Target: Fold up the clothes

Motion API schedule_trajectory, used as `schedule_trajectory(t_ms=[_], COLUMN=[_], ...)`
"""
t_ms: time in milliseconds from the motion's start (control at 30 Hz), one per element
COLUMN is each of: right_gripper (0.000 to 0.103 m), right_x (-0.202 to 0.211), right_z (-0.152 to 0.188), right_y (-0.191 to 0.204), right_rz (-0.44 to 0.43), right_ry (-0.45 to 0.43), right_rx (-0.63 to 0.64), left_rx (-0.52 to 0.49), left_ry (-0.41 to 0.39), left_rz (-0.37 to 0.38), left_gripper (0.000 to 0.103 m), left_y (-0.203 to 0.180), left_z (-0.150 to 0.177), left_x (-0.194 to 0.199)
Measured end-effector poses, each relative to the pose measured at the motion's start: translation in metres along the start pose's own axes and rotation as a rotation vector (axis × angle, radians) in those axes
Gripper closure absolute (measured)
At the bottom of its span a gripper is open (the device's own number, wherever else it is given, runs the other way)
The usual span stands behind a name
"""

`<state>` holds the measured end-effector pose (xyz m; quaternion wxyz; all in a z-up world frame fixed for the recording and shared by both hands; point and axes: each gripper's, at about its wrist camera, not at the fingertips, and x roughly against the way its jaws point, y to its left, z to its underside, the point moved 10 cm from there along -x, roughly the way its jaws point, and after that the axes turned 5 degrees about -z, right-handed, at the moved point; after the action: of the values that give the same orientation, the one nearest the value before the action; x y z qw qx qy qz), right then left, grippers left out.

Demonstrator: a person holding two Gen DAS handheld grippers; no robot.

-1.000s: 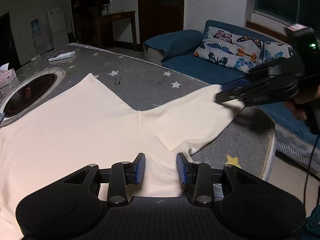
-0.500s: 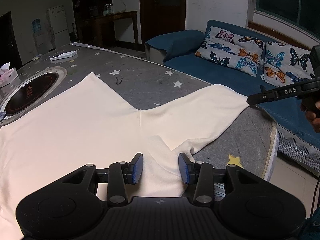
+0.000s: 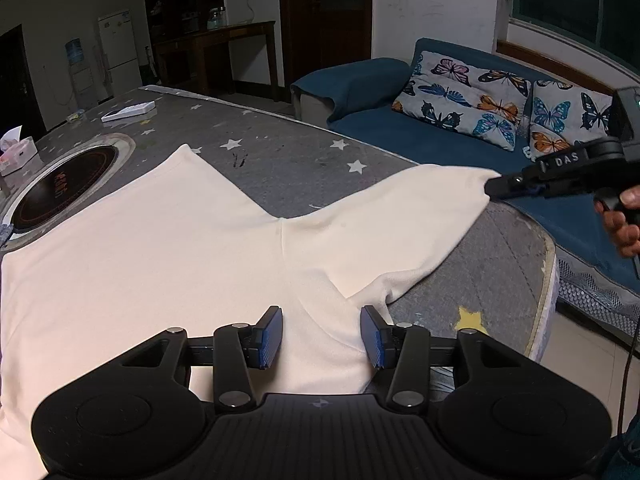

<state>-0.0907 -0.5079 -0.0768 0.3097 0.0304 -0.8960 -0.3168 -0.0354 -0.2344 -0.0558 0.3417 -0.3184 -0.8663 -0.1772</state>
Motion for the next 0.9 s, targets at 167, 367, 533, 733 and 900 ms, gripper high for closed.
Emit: schedule_trajectory(t_ms=[167, 367, 533, 733, 900], right_gripper=[0.096, 0.096, 0.096, 0.096, 0.096], right_x=[-0.002, -0.010, -0.023, -0.007, -0.007], right_z=[-0.018, -0.039, -0.036, -0.064, -0.077], right_y=[0.011, 0.018, 0.017, 0.065, 0.134], right_rz=[0.029, 0.074, 0.102, 0.029, -0.076], right_ry=[-0.059, -0.094, -0.052, -0.099, -0.104], right_rx=[0.069, 0.149, 0.165, 0.278, 0.409], left_rx=[-0.003, 0.000, 0.000, 0.048, 0.122], left_ry=[0.002, -0.001, -0.003, -0.048, -0.078], left_rz=[0.002, 0.004, -0.002, -0.031, -0.090], left_gripper=[0.055, 0.053, 0.049, 0.046, 0.043], left_y=[-0.001, -0.001, 0.001, 0.017, 0.047], left_z=[0.003, 0.004, 0.004, 0.003, 0.016], left_x=[0.001, 0.001, 0.004, 0.023, 0.046])
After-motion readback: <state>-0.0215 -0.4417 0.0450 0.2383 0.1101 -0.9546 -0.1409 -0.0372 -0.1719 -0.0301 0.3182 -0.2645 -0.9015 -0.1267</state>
